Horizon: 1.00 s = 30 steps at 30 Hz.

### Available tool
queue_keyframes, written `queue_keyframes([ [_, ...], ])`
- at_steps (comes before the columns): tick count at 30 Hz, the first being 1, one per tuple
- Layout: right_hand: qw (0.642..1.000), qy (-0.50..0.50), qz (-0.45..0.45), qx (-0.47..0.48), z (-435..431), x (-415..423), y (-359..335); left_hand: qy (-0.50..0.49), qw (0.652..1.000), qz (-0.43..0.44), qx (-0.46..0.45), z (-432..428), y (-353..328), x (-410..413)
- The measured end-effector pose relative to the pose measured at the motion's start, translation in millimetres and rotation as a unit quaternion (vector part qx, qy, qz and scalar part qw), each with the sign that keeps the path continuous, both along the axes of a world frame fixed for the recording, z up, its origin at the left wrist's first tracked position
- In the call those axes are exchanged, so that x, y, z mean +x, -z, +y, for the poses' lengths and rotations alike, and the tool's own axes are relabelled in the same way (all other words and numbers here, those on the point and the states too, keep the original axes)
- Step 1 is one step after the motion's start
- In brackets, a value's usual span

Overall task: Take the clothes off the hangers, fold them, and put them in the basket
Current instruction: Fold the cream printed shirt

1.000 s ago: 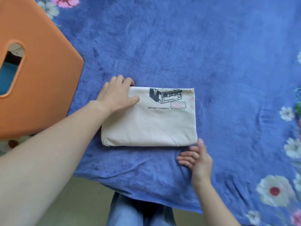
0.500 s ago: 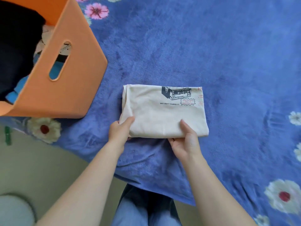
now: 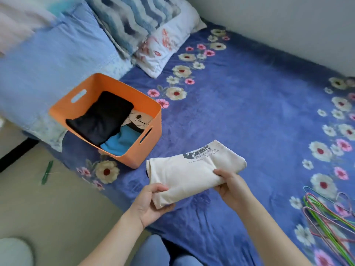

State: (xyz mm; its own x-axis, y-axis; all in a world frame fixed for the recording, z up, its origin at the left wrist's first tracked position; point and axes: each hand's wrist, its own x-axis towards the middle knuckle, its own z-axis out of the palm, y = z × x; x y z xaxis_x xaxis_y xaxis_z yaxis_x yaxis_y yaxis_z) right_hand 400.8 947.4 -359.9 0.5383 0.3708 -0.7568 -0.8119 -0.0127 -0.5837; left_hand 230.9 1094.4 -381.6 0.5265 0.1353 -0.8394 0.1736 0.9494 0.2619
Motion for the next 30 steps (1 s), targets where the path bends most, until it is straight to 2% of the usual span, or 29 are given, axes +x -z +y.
queue_keyframes([
  [3,0.999,-0.034,-0.019,0.032,31,4,-41,-0.08,0.995,-0.067,0.006,17,-38,-7],
  [6,0.996,-0.055,-0.037,0.066,78,8,-73,-0.166,0.974,-0.148,0.043,50,-74,-5],
  [8,0.992,-0.073,-0.035,0.096,111,8,-88,-0.222,0.956,-0.172,0.079,82,-87,-6],
  [10,0.988,-0.098,-0.028,0.118,139,9,-95,-0.271,0.943,-0.147,0.128,117,-89,-8],
  [12,0.985,-0.129,-0.026,0.108,172,10,-88,-0.278,0.942,-0.106,0.155,157,-81,-15],
  [15,0.985,-0.162,-0.038,0.045,218,10,-62,-0.249,0.956,-0.037,0.154,215,-60,-28],
  [18,0.979,-0.199,-0.039,-0.026,256,8,-33,-0.14,0.979,0.016,0.149,258,-54,-29],
  [22,0.974,-0.206,-0.035,-0.09,324,14,6,-0.036,0.984,0.111,0.135,322,-33,-20],
  [26,0.968,-0.173,-0.068,-0.171,358,23,37,0.006,0.981,0.141,0.137,351,-11,-7],
  [30,0.945,-0.169,-0.118,-0.256,372,24,56,0.059,0.974,0.146,0.162,352,16,-1],
])
